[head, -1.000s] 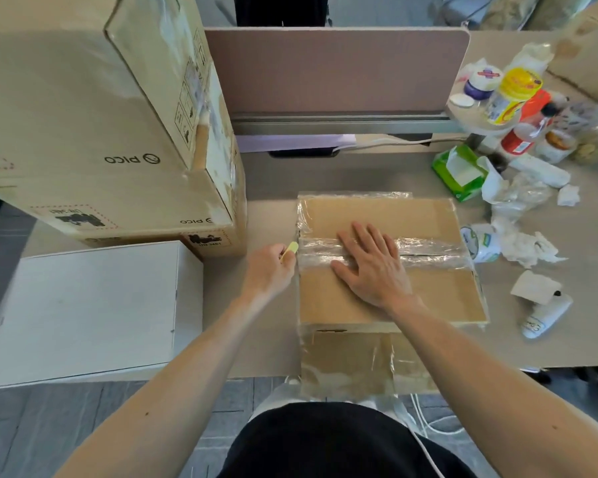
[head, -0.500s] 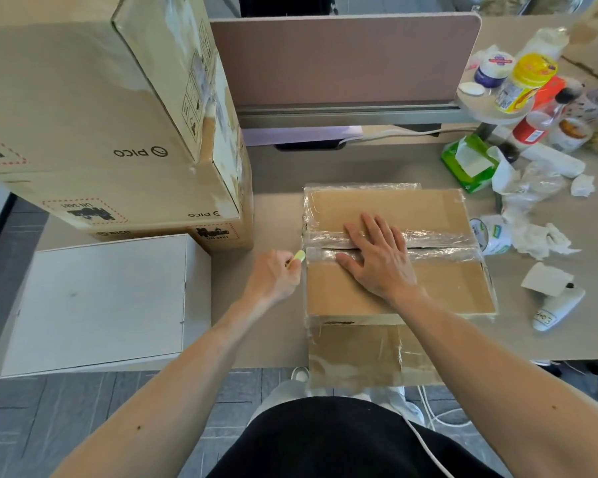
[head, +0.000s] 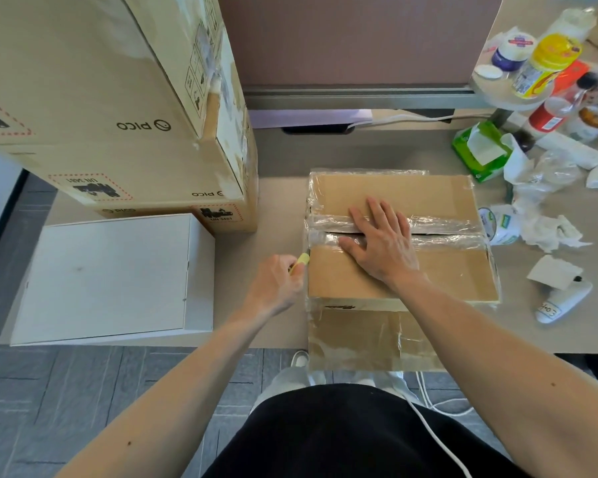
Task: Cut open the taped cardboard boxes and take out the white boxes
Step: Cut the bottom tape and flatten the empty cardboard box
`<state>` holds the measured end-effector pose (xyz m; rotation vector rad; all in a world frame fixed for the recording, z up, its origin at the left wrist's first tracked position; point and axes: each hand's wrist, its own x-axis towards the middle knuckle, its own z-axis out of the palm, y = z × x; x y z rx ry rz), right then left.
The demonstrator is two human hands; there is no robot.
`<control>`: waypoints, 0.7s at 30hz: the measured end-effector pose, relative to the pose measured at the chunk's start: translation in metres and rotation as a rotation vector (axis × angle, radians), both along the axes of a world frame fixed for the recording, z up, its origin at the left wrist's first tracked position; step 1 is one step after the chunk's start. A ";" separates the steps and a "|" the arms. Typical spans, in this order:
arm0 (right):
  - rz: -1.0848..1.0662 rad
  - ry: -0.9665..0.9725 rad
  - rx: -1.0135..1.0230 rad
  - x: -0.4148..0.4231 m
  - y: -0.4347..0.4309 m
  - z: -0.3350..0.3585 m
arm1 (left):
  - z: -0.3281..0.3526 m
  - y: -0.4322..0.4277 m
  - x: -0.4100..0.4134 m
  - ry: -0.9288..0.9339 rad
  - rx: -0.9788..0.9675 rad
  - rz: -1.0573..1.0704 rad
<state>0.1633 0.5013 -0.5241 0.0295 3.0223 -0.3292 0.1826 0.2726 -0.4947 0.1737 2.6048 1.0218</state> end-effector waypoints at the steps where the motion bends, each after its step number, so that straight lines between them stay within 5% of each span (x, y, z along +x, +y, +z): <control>1: -0.001 0.005 -0.005 0.000 0.000 0.000 | 0.002 -0.001 0.003 -0.010 0.027 0.016; 6: -0.006 0.008 0.002 -0.001 0.000 0.000 | -0.007 -0.020 0.031 -0.286 0.345 0.340; 10: 0.004 0.013 0.004 0.000 0.000 0.001 | -0.052 -0.036 0.038 -0.470 0.232 0.426; 15: 0.019 -0.009 0.012 0.001 0.001 0.005 | -0.096 -0.048 0.036 -0.472 -0.013 0.371; 21: 0.024 -0.011 -0.004 0.004 0.002 0.005 | -0.126 -0.056 0.032 -0.503 -0.062 0.394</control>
